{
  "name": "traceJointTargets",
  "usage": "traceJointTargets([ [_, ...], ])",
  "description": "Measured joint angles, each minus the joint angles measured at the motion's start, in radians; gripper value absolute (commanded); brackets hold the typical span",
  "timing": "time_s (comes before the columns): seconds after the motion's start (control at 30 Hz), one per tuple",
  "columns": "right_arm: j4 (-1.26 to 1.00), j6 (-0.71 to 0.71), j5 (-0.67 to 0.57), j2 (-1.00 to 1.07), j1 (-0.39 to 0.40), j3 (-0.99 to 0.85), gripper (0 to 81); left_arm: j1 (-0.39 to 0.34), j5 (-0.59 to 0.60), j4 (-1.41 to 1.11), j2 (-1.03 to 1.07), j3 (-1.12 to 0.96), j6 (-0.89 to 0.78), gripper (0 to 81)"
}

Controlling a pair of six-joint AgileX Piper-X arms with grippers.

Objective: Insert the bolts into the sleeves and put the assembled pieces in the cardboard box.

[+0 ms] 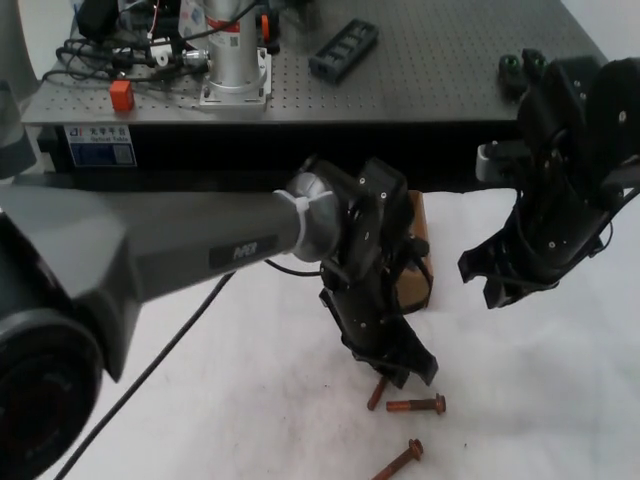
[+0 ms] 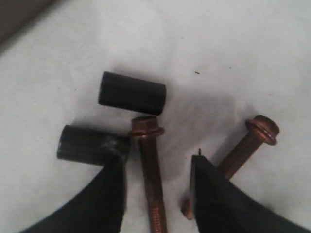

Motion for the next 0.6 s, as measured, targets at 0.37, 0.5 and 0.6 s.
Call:
traceJointTargets([
  [0.37, 0.002, 0.000, 0.000, -0.002, -0.002, 0.000, 1.3, 0.000, -0.012, 0.005, 0.045, -0.029, 0.026, 31.4],
  [0.5, 0.002, 0.000, 0.000, -0.002, -0.002, 0.000, 1.3, 0.000, -0.012, -0.004, 0.050, -0.029, 0.047, 18.7],
  [0.6, 0.002, 0.000, 0.000, -0.002, -0.002, 0.000, 1.3, 0.000, -0.021, -0.008, 0.053, -0.033, 0.058, 0.7],
])
